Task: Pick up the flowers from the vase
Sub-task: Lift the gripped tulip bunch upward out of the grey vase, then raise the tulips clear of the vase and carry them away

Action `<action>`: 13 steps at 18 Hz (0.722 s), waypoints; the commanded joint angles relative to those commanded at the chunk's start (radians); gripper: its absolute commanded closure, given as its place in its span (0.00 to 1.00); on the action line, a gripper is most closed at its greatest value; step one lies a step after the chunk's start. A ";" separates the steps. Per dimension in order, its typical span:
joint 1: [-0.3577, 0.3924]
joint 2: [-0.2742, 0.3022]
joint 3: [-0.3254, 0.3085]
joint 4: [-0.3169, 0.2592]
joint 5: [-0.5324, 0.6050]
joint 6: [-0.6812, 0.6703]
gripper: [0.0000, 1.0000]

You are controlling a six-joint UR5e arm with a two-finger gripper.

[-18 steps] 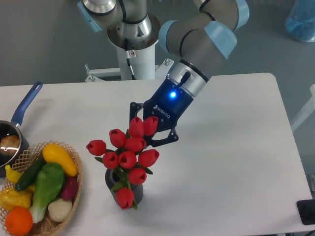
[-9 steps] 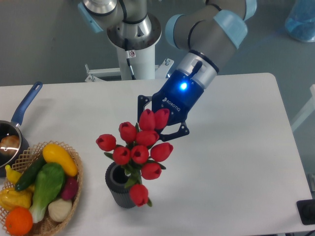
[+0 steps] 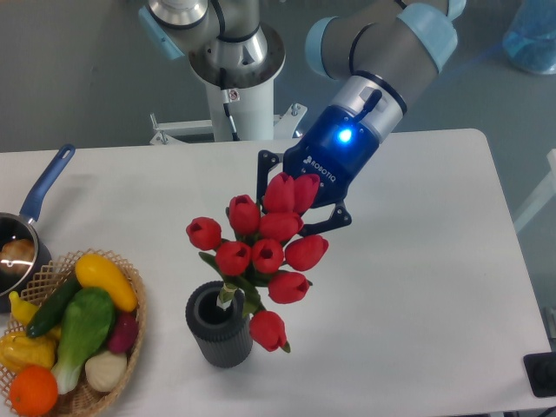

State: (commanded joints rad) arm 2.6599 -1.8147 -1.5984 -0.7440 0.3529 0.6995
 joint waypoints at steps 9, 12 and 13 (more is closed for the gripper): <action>0.058 0.006 0.064 -0.002 -0.057 -0.069 1.00; 0.095 0.006 0.064 -0.002 -0.043 -0.019 1.00; 0.100 0.009 0.061 -0.002 -0.037 0.007 1.00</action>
State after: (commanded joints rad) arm 2.7596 -1.8055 -1.5370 -0.7455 0.3159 0.7069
